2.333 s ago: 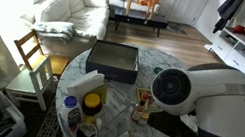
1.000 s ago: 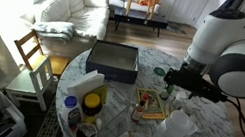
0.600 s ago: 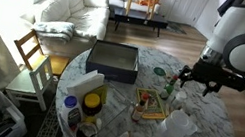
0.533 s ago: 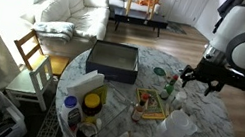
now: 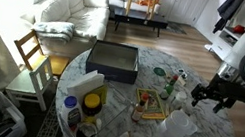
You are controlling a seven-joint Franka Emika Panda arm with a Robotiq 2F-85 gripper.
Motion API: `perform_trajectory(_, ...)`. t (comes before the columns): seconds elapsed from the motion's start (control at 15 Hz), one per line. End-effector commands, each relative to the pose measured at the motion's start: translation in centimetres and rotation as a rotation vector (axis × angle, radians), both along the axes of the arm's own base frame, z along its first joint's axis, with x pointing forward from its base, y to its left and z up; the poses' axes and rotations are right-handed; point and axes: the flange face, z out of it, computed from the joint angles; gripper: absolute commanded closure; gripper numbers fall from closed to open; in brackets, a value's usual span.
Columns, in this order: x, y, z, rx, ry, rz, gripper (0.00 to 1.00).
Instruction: Pick up the clear cup and place it upside down on the table, pick up the clear measuring spoon and put it on top of the clear cup
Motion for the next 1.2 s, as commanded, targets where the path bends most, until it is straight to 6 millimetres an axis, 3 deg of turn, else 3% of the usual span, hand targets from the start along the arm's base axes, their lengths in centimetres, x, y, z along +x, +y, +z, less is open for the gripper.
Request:
perform_trajectory(0.0, -0.2, 0.2, -0.3, -0.005, 0.001, -0.003, 0.00)
perform_trajectory(0.2, -0.2, 0.5, -0.4, -0.010, 0.002, -0.006, 0.00)
perform_trajectory(0.4, -1.5, -1.1, -2.9, 0.068, 0.015, -0.051, 0.00)
perform_trajectory(0.8, -5.0, -4.2, -5.9, 0.121, -0.006, -0.104, 0.00)
perform_trajectory(1.07, -6.7, -3.8, -7.7, 0.196, -0.044, -0.105, 0.00)
perform_trajectory(1.13, -5.5, -4.3, -7.9, 0.199, -0.050, -0.099, 0.00)
